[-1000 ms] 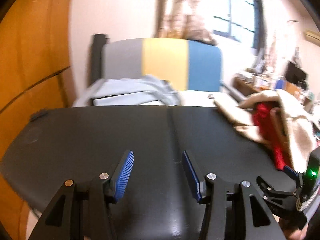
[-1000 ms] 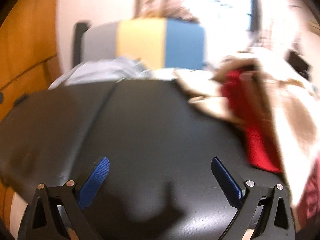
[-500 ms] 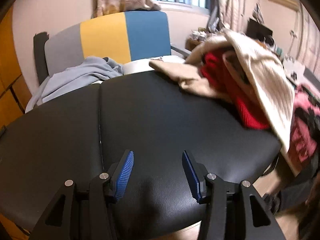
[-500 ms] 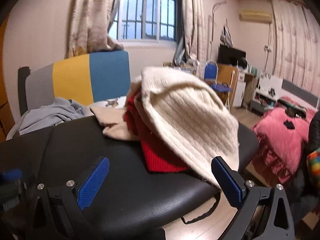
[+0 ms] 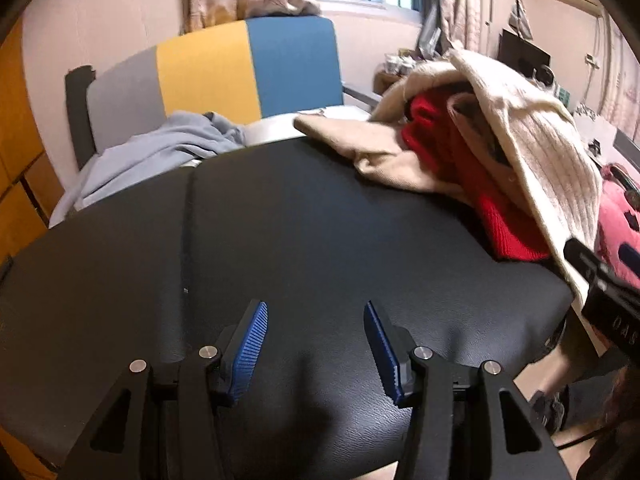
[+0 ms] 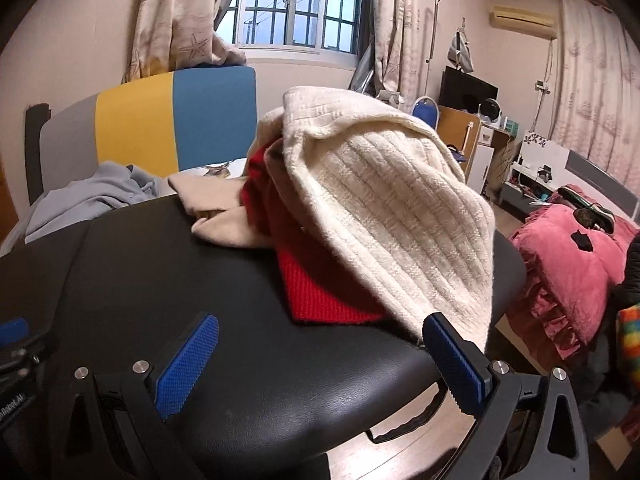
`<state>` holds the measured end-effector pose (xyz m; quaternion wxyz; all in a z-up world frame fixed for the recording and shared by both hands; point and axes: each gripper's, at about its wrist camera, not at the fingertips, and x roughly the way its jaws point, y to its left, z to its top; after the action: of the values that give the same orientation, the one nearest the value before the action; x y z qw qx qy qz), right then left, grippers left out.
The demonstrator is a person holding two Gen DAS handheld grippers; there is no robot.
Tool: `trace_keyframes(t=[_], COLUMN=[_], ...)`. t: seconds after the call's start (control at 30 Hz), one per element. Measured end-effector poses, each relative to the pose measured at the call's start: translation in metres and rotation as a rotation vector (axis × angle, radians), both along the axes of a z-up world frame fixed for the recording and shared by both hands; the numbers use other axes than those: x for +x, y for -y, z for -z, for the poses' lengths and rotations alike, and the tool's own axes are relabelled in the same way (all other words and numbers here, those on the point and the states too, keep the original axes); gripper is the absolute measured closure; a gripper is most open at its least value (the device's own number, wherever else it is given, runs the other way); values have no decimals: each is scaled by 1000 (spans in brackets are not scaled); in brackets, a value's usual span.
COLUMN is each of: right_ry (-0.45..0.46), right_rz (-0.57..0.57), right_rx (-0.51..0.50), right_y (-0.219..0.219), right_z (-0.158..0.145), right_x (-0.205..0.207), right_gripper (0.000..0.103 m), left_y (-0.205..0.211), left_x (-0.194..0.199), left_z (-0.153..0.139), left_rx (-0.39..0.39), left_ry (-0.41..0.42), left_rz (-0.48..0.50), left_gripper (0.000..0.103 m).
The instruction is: Fold clothes
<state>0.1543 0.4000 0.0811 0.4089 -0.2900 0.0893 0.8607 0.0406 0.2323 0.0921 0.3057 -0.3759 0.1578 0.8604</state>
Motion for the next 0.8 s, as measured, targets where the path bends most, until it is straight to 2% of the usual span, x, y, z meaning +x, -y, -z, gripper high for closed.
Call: trace_keyframes(t=[0.13,0.2,0.3,0.43,0.5,0.6,0.8], right_ry=[4,11,26,70,73,36,16], right_rz=[0,2,3,4,21,50,60], right_rx=[-20,-40,-59,-29,-32,-97,-163], right_y=[-5,-8,-10,-14,-19,-32,-41], right_z=[4,7,9,7,8,10,14], right_x=[4,5,7,16,22,30,36], right_gripper=[0,0,0,0,0,0,0], left_y=[-5,-9,-22,-45,-57,-76,-123], left_x=[-5,-7,-7,-8,-10,-12,-11], left_z=[17,16,5,-9,-11,-15,-48], left_rx=[-43,-50,-32,4,12,23,75], left_ry=[9,-2,-37,-65,-54,-43,-155], left_rz=[28,45,99,161,182,202,262], left_gripper=[51,51,51,51,51,51,51])
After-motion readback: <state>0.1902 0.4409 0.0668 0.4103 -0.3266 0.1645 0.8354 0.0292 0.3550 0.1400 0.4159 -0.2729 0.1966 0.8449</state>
